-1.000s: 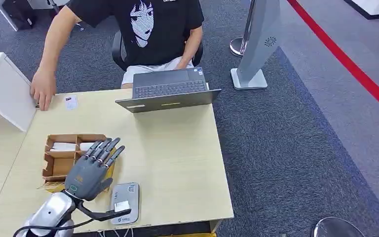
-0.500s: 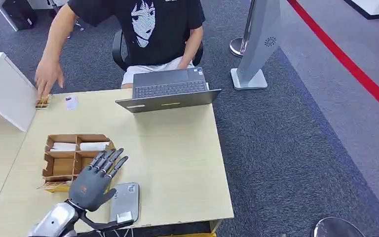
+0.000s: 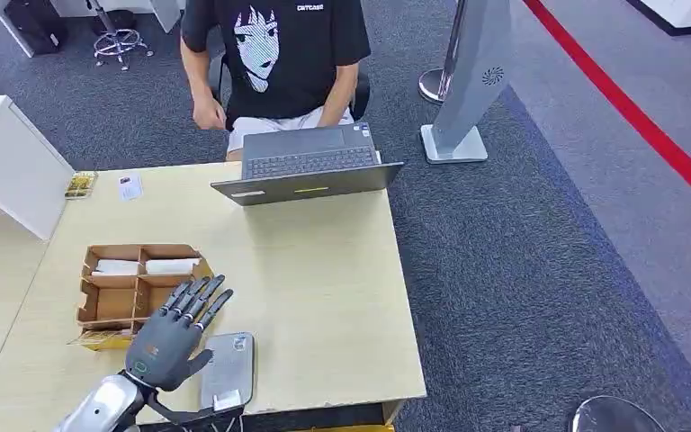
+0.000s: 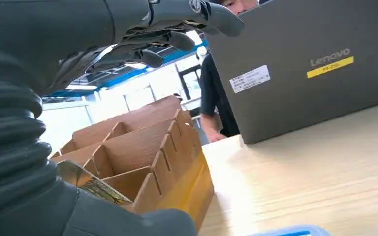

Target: Pass the card to the sensor for recognition and then transmit it.

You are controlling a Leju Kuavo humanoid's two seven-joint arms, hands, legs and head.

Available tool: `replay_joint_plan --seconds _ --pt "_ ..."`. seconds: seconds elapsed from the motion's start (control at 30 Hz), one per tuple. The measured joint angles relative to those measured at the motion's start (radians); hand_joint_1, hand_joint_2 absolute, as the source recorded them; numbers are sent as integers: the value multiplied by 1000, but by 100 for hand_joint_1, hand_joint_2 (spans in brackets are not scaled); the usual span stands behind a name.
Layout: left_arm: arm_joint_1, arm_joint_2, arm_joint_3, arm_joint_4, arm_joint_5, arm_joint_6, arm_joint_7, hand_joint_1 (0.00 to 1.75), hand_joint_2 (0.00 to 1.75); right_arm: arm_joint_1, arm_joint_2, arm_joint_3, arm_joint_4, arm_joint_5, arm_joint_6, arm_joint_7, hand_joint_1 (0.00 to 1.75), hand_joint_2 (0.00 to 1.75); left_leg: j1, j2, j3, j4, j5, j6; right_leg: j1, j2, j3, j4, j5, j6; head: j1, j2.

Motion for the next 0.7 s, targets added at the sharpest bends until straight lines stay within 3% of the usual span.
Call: replay_joint_plan --seconds 0.2,0.33,0.7 --pt "-4 -5 23 19 -27 32 11 0 175 -1 0 0 0 14 0 3 0 175 0 0 0 0 0 0 0 0 0 0 0 0 0 0" --pt "-21 -26 71 90 -61 76 22 0 175 -6 0 3 0 28 0 6 0 175 0 0 0 0 0 0 0 0 0 0 0 0 0 0" --pt "-24 -49 98 135 -86 84 21 0 175 -7 0 3 0 31 -1 6 0 175 0 0 0 0 0 0 0 0 0 0 0 0 0 0"
